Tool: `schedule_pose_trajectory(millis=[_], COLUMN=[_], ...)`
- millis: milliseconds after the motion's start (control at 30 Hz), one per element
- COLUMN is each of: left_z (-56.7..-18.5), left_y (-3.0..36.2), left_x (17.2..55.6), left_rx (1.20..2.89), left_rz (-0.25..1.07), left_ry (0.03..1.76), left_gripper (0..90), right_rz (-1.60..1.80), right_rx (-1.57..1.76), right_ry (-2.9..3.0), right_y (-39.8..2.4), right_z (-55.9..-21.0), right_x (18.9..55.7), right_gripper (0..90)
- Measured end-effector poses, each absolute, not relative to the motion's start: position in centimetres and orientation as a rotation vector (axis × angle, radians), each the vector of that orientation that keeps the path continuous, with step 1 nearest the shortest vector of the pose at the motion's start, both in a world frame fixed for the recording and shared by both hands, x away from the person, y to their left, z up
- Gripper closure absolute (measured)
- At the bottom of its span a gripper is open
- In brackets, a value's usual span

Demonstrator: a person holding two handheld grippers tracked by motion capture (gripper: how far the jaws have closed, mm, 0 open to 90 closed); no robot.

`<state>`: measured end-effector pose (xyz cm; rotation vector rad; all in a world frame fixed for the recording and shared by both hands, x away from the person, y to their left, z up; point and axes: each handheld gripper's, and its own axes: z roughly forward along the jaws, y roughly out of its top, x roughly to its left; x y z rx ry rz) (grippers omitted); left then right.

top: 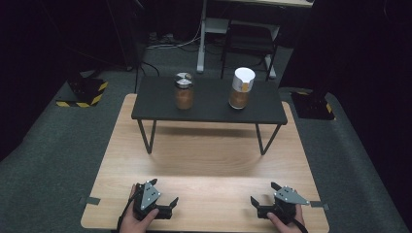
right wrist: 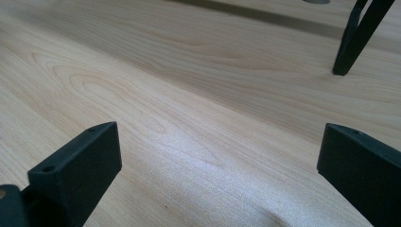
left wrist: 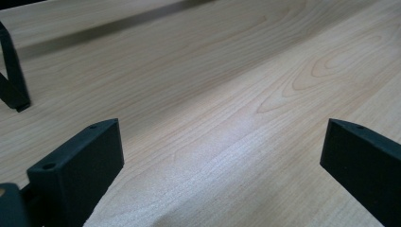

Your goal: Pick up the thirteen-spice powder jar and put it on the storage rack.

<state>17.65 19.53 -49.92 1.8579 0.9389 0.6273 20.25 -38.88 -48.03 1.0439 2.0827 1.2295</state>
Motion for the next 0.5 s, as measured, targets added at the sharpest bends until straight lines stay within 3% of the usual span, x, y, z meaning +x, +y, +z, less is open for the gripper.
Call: schedule_pose_trajectory(millis=[500], left_z=[-49.84], left_y=[19.59], left_x=[17.60], left_rx=[1.848], left_rz=[0.615], left_ry=[0.972], left_gripper=[0.6], right_rz=[1.269], right_rx=[1.044], right_ry=[2.056], right_y=[-39.15], right_z=[-48.42], right_x=[19.92], right_gripper=[0.2])
